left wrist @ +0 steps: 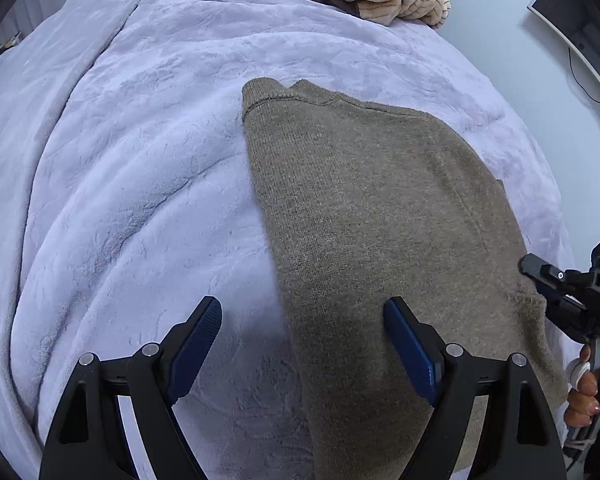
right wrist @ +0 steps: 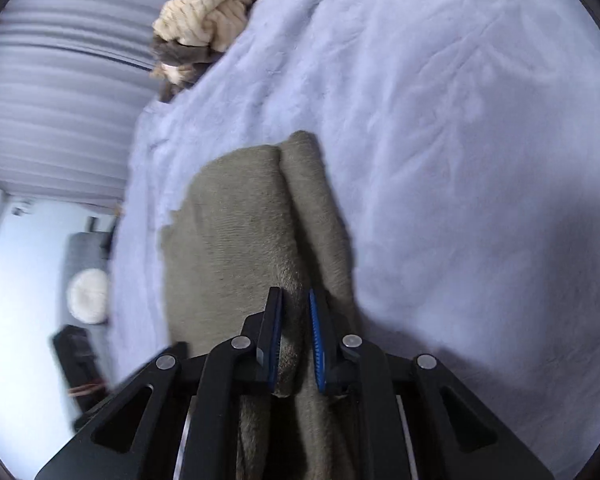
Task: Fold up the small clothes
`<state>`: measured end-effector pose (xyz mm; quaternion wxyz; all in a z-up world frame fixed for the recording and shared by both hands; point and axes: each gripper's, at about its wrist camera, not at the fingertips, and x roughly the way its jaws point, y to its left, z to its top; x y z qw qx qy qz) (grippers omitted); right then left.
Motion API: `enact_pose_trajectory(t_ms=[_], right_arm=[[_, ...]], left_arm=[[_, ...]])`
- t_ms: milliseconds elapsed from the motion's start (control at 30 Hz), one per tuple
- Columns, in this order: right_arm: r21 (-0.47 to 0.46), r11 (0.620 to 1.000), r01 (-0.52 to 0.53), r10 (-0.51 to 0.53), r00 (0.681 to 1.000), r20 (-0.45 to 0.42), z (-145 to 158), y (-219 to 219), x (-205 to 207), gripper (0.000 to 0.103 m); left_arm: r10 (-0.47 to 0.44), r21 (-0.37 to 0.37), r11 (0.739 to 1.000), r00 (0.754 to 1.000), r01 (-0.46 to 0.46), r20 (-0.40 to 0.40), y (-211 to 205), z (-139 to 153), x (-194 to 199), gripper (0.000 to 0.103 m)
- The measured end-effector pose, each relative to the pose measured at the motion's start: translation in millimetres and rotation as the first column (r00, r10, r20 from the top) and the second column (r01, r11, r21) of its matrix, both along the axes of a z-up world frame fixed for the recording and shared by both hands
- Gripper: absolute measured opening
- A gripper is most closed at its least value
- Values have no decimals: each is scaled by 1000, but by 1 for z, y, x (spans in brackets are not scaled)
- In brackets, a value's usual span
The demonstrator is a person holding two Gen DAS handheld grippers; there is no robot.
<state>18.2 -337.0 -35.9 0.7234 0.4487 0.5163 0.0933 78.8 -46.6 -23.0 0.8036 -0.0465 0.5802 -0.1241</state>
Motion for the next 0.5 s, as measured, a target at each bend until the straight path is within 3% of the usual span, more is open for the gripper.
enact_pose_trajectory(t_ms=[67,133,167,200,267,433,500], right_arm=[[51,998,-23,23,1000,6,2,1,9,33],[79,996,-50,51,999,-14,-1,2,20,64],[74,995,-61,63,998,-30,-6,6,28,64],[52,996,-73,75,996,-45,-8,8,32,61],[-47,992,-115,111,990,-91,-13,16,42,16],[-244,954,-172,198,977,84,57,42,50,13],[-338,928,-157,193,978,76,64,40,45,13]], left_arm=[[9,-6,1000,1000,-9,-5,3,1,1,84],[33,6,999,999,-34,10,4,5,2,84],[48,15,999,999,-48,26,5,6,4,84],[67,30,997,997,-69,49,7,9,4,84],[88,48,995,994,-91,63,10,8,7,84],[84,25,996,994,-86,69,5,12,9,84],[50,24,998,995,-52,85,-4,15,8,84]])
